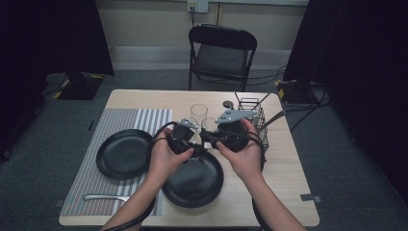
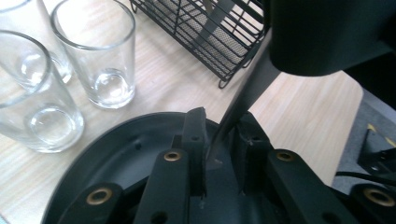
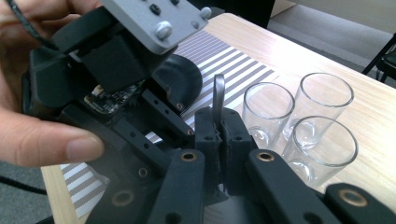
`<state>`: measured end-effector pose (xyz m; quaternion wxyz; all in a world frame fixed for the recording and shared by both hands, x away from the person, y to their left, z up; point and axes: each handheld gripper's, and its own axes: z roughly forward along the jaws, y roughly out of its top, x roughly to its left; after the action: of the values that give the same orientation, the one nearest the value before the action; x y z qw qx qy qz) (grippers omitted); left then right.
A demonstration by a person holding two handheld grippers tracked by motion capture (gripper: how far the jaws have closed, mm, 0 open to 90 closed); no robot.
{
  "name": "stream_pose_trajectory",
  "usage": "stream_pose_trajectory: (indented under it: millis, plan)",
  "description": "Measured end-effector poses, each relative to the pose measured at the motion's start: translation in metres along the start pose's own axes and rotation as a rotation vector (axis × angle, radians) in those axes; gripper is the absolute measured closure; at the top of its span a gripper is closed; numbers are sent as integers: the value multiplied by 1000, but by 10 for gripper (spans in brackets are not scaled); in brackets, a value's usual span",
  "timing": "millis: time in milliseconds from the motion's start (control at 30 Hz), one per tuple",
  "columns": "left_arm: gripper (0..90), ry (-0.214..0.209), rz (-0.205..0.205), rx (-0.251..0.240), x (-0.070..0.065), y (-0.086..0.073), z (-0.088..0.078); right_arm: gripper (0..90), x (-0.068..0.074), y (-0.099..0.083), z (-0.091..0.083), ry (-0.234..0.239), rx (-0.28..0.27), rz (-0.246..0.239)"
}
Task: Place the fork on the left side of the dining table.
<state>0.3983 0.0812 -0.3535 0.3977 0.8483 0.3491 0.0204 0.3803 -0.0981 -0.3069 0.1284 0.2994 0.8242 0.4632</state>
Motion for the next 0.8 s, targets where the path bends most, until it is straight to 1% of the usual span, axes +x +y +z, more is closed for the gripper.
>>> stream_pose_trajectory:
  millis: [67,100,167,300,400,467,500,600,800]
  plan:
    - [780,2,8,-4,0,0,0,876,0,0,0,-4,2,8]
    - [794,6,0,-10,0,-1,0,876,0,0,0,-6,1,12]
    - [800,16,8,1,-1,0,0,876,1,1,1,-12,4,18]
    - [820,23,28,2,-3,0,-1,871,2,1,3,-16,5,27]
    - [843,-2,24,4,-4,0,-1,838,2,2,4,3,-1,36]
    - [847,-4,29,8,-4,0,-1,833,3,2,4,8,0,40]
    - [848,-5,37,15,-3,0,-1,829,4,2,5,11,3,31]
    - [852,-30,13,6,-2,-1,-1,827,4,2,5,14,8,25]
    - [861,-35,4,21,0,-2,-3,807,2,0,4,25,2,40]
